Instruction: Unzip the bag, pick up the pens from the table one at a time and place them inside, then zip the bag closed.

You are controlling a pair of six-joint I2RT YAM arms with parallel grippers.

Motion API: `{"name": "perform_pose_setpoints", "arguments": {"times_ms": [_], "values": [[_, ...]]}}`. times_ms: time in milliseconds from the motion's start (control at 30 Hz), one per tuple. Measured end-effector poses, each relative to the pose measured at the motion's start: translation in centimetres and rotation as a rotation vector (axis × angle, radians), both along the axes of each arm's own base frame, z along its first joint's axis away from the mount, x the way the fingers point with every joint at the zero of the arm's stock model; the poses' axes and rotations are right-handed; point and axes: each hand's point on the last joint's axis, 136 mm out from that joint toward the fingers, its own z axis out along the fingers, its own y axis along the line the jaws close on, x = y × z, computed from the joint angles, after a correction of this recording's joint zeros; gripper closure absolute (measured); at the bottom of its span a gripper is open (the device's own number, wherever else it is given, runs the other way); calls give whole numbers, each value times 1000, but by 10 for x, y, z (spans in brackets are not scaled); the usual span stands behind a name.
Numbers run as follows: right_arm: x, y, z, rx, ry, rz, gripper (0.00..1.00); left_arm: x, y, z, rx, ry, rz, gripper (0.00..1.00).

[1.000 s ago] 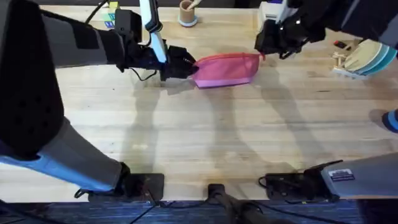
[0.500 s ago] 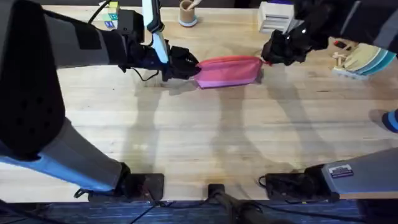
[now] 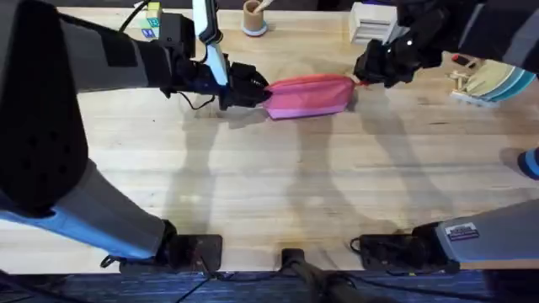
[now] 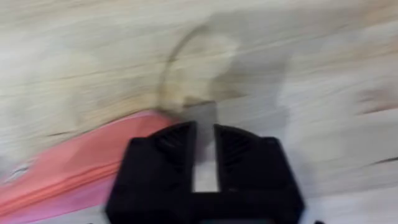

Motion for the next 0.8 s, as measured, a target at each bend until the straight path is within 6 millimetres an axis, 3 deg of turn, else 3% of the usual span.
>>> {"name": "perform_pose_setpoints", "arguments": {"times_ms": [67, 133, 167, 233, 400, 633, 700, 767, 800], "values": [[1, -6, 8, -42, -22, 4, 745, 0, 1, -1, 5, 2, 4, 959], [1, -13, 19, -96, -46, 30, 462, 2, 4, -1, 7, 3, 14, 959], [-5, -8, 35, -164, -68, 131, 52, 4, 8, -2, 10, 3, 26, 959], [-11, 5, 45, -198, -78, 214, 7, 4, 9, -2, 10, 4, 27, 959], [-31, 35, 65, -251, -99, 392, 5, 4, 9, -2, 10, 3, 28, 937], [-44, 49, 79, -274, -121, 476, 4, 4, 9, -2, 10, 5, 28, 899], [-45, 51, 79, -275, -120, 484, 4, 4, 9, -2, 9, 5, 29, 825], [-45, 52, 78, -277, -118, 491, 4, 5, 10, -1, 8, 6, 32, 635], [-45, 52, 78, -277, -119, 493, 5, 5, 10, -1, 8, 5, 34, 467]]}}
